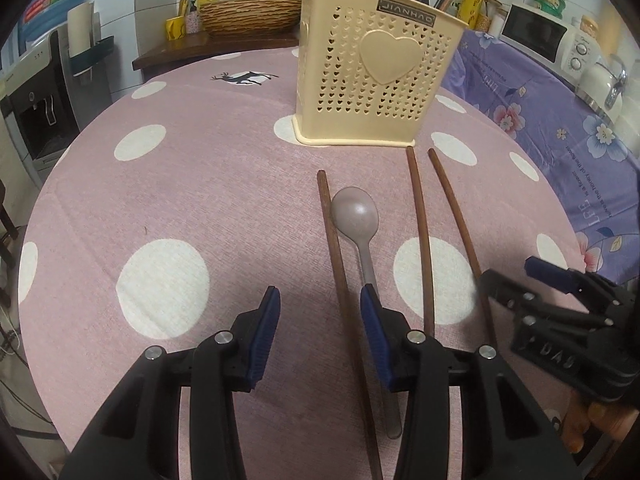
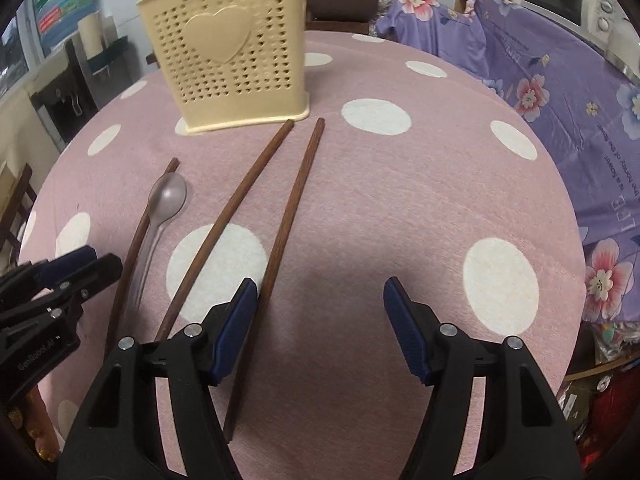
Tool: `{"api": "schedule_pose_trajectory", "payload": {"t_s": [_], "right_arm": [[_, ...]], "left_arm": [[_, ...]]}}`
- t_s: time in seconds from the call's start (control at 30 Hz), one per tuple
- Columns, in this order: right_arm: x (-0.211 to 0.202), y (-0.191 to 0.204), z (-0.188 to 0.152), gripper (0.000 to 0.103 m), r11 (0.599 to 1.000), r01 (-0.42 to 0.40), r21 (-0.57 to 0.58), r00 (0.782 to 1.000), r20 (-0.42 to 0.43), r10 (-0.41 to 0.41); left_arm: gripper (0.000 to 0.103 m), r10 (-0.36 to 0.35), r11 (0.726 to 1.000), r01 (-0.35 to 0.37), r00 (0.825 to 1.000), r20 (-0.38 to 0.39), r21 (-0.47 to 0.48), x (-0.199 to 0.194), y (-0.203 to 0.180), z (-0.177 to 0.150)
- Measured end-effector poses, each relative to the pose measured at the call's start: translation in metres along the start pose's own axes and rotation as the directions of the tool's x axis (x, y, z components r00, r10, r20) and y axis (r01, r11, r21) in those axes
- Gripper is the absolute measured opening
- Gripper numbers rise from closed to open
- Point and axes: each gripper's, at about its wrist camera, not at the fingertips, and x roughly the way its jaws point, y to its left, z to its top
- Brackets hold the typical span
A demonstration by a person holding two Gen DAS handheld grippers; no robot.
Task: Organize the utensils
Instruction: 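Move both open tools back over the remaining brown chopsticks, then grasp a brown chopstick with the left tool while the right tool grasps another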
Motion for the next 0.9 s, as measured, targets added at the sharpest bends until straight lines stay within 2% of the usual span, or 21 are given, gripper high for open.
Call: {"api": "schedule_pose_trajectory", "payload": {"t_s": [0.2,0.47,0.57,0.77,0.87,0.9], "right_arm": [[-0.003,-0.005,0.003,0.066,0.999,-0.023,0.030,0.999,0.025,0.022],[-0.002,-0.003,0.003,0.066,0.999,-0.038,0.034,0.999,0.031,0.037],[-0.003,-0.005,0.002,0.066,0.999,-0.033,0.031,0.999,0.036,0.032],[-0.005,-0.011,0.009,0.066,0.998,-0.045,0.033,0.998,0.045,0.043],[-0.001,-0.012,0.019,0.066,0.997,-0.068,0.033,0.997,0.042,0.066],[0.001,-0.011,0.023,0.064,0.998,-0.064,0.030,0.997,0.046,0.063]], "left_arm": [[0.031,0.017,1.000,-0.016,1.000,-0.014,0.016,0.006,-0.005,0.001],[0.031,0.043,0.998,-0.043,0.999,-0.010,0.038,0.010,-0.013,0.003],[0.026,0.058,0.997,-0.058,0.998,-0.005,0.057,0.009,-0.012,0.003],[0.026,0.048,0.999,-0.049,0.999,-0.014,-0.008,0.006,0.014,0.009],[0.026,0.065,0.997,-0.065,0.998,-0.008,-0.028,0.006,0.019,0.013],[0.026,0.058,0.998,-0.058,0.998,-0.010,-0.032,0.007,0.019,0.015]]}}
